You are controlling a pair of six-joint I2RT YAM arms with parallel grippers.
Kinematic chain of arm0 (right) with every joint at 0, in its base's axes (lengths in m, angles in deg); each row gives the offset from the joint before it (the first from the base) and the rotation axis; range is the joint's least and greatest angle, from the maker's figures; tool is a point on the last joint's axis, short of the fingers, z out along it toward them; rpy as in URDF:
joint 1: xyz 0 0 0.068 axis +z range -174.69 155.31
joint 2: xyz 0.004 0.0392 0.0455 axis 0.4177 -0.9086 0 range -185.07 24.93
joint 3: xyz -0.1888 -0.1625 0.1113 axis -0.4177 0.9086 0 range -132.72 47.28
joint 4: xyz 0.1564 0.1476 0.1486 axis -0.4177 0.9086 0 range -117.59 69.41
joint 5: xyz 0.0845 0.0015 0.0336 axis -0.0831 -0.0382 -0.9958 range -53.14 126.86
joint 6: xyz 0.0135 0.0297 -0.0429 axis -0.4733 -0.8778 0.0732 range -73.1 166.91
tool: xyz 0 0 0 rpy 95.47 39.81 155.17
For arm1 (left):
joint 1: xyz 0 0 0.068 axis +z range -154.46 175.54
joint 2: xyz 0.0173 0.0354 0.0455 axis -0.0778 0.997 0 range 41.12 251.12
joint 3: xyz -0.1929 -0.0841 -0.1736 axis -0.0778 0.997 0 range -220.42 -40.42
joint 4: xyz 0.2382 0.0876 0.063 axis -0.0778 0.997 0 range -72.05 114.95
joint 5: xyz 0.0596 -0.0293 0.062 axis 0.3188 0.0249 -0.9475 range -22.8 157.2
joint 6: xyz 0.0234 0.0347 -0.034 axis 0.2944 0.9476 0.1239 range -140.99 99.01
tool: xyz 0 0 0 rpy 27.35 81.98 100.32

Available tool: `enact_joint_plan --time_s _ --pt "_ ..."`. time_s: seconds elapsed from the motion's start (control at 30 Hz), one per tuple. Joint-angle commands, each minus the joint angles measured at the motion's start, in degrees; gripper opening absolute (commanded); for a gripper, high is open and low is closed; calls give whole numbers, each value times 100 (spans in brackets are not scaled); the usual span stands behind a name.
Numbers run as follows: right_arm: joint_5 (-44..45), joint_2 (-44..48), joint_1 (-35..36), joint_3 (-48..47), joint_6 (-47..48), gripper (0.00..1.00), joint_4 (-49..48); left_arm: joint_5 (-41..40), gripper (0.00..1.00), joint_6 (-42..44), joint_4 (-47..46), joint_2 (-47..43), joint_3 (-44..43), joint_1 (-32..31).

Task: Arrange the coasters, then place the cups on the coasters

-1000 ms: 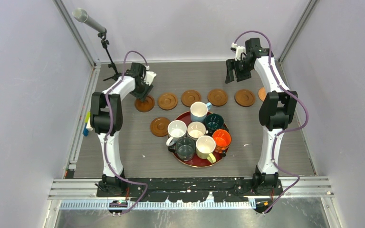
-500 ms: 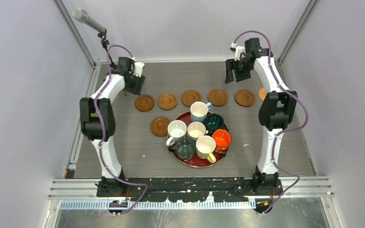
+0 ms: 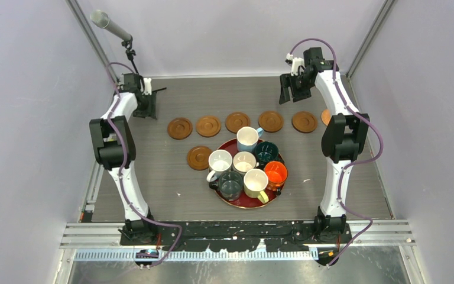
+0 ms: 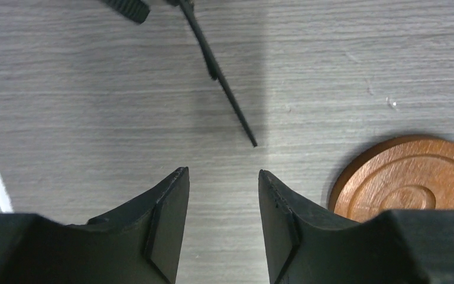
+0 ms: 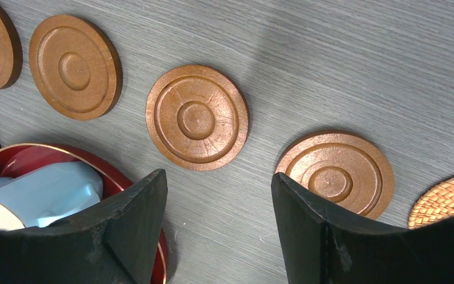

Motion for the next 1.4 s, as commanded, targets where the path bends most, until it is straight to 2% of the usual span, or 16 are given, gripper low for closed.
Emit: enact_joint_plan --time_s 0.0,0.13,0.3,0.43,1.13,1.2,1.27,1.37 --pt "20 170 27 -54 24 69 -70 249 48 -122 -106 244 -462 -47" --pt "101 204 27 -4 72 69 -65 339 47 -211 -127 433 -633 -51" --pt "144 222 31 12 113 69 -22 427 38 -291 -137 668 -806 -52" --pt "229 241 31 -10 174 70 32 575 35 -344 -148 831 -937 -54" --pt "369 188 72 -113 240 69 99 650 33 -440 -2 1578 -1924 -54" --pt "368 188 68 -111 247 69 94 673 34 -415 64 1550 -1967 -54" --pt "369 195 69 -111 260 69 96 879 40 -370 49 1347 -1830 -49" --pt "324 188 75 -111 284 69 93 1297 53 -320 -436 569 -1003 -50"
